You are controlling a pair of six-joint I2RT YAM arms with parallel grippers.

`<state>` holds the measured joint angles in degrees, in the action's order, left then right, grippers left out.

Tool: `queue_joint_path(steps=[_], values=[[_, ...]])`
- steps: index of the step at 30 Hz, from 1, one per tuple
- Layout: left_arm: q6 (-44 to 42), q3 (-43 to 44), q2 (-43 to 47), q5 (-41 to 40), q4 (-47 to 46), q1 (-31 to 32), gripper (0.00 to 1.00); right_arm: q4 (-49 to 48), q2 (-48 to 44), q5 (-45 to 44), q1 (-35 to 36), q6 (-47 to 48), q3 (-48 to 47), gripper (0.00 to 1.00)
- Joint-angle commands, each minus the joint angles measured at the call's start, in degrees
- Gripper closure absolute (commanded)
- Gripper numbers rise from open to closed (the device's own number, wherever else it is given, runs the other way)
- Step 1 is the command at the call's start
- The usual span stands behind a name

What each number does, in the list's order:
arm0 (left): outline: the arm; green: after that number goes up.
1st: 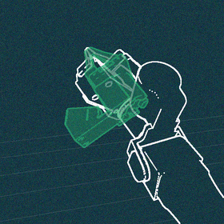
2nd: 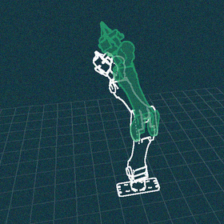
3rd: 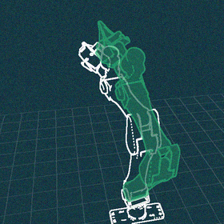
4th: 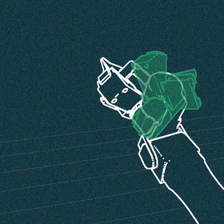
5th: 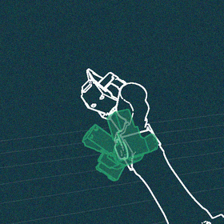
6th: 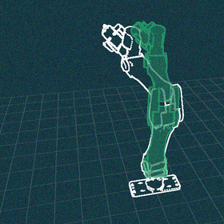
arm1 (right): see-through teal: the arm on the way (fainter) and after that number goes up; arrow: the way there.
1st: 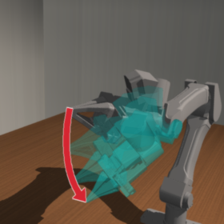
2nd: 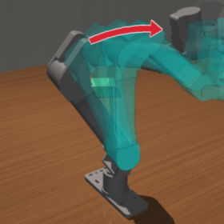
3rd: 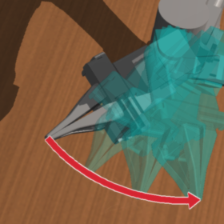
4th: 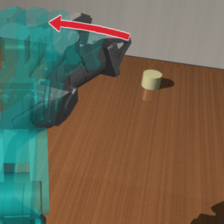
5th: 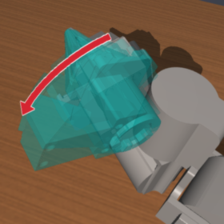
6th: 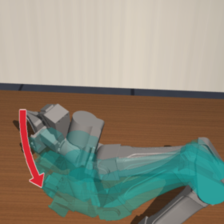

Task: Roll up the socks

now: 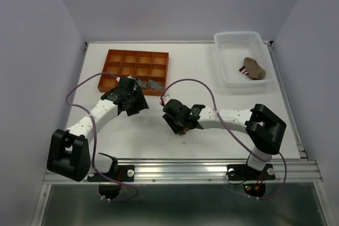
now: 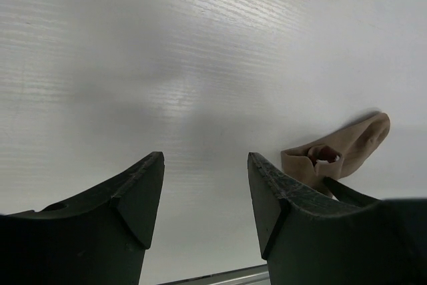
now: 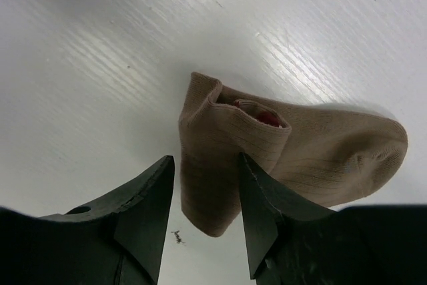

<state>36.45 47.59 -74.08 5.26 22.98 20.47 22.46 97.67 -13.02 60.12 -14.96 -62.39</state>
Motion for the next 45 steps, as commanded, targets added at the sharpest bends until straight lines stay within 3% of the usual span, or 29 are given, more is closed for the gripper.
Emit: queue_joint_path(steps=[1, 10, 15, 16, 21, 25, 30, 35, 39, 45], values=[[-1.1, -0.7, 1.2, -0.6, 0.2, -0.7, 0.36, 4.9, 2.7, -6.0, 1.1, 0.6, -3.6, 0.51], [-1.6, -1.2, 0.2, 0.7, -0.7, -1.3, 0.36, 6.7, 8.4, -3.7, 1.6, 2.0, -4.9, 0.53], [-1.9, -1.0, -0.4, 1.6, -1.0, -1.4, 0.36, 6.1, 7.9, -5.1, 1.6, -0.1, -5.2, 0.95], [-1.9, -0.9, -0.4, 1.7, -1.0, -1.4, 0.36, 5.6, 7.5, -4.5, 1.6, -0.2, -4.6, 0.96], [-1.9, -1.0, -0.4, 3.0, -0.9, -1.4, 0.36, -3.4, 3.7, 3.7, -0.3, -1.2, -1.1, 0.98], [-2.2, -1.7, 0.2, 5.6, -1.9, -1.4, 0.36, -13.2, -0.6, 18.7, -4.7, -3.2, 4.5, 0.99], [-2.7, -3.3, 1.8, 9.8, -3.2, -1.4, 0.36, -24.8, -4.1, 27.9, -10.7, -8.0, 11.4, 0.99], [-3.1, -5.1, 3.7, 13.7, -4.5, -0.8, 0.32, -31.8, -2.8, 36.4, -14.5, -11.8, 15.8, 0.99], [-2.0, -6.5, 3.6, 16.4, -7.3, 1.8, 0.30, -45.2, -1.5, 47.0, -20.7, -20.0, 22.5, 0.99], [0.7, -6.2, -0.3, 17.1, -12.9, 6.4, 0.30, -52.4, 0.0, 51.2, -22.8, -24.0, 25.4, 0.99]])
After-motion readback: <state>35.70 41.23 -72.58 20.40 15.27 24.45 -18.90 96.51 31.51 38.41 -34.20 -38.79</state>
